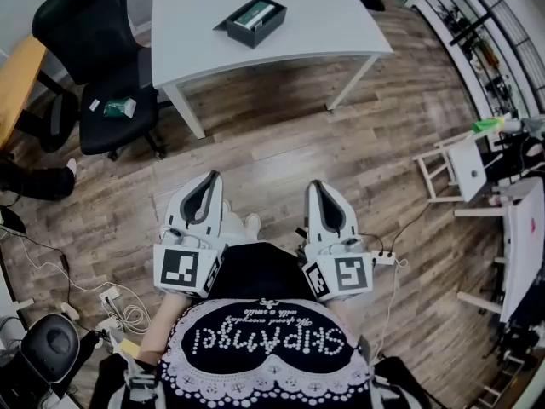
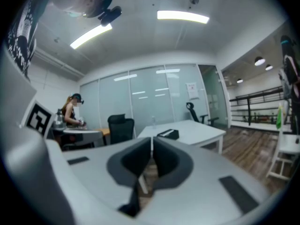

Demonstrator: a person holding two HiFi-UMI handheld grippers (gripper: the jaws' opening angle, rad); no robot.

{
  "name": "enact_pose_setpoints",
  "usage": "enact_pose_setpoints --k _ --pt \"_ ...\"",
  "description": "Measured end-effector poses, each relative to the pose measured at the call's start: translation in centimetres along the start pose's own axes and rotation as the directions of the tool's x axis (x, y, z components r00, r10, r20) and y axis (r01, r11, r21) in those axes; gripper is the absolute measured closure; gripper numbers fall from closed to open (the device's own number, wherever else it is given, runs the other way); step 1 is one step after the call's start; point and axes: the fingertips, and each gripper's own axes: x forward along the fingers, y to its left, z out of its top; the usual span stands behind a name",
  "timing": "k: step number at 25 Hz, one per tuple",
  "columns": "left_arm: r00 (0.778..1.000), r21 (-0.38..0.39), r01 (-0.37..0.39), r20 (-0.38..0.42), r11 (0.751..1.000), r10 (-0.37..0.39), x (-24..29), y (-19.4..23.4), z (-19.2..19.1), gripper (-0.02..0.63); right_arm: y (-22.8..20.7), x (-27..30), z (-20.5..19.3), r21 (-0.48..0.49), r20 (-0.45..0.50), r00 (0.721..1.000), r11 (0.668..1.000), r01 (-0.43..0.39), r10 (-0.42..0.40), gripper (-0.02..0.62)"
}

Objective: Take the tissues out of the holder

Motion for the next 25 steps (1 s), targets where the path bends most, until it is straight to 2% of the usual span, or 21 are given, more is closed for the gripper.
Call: enact_pose_setpoints --k 7,12,16,20,25 --pt "1.000 0.011 -0.020 -0.014 1.000 0.020 -0.6 -0.6 -0.6 0.577 -0.6 -0.9 -0.3 0.023 0.007 1.000 1.000 -0.016 0.016 0.558" --pt "0.999 -0.024 -0.035 -0.025 0.999 0.034 -0.6 0.0 -1.1 0.575 -0.5 -0.3 -0.2 0.021 0.005 0.999 0.999 -0.034 0.034 0.558" --pt "0.998 -0.021 -0.052 -0.041 0.998 0.051 0.2 0.6 -0.8 0.575 -0.8 0.4 0.0 0.014 -0.001 0.999 0.999 -0.035 0.035 0.558" --pt "1.000 -0.040 -0.024 -0.020 0.999 0.023 1.6 0.7 -0.7 0.575 -1.8 1.1 -0.1 0.016 -0.012 1.000 1.000 -0.022 0.022 0.558" --pt "0.999 -0.046 -0.026 -0.039 0.999 0.025 4.1 1.2 -0.4 0.575 -3.4 2.8 -0.1 0.025 -0.043 0.999 1.000 -0.001 0.002 0.558"
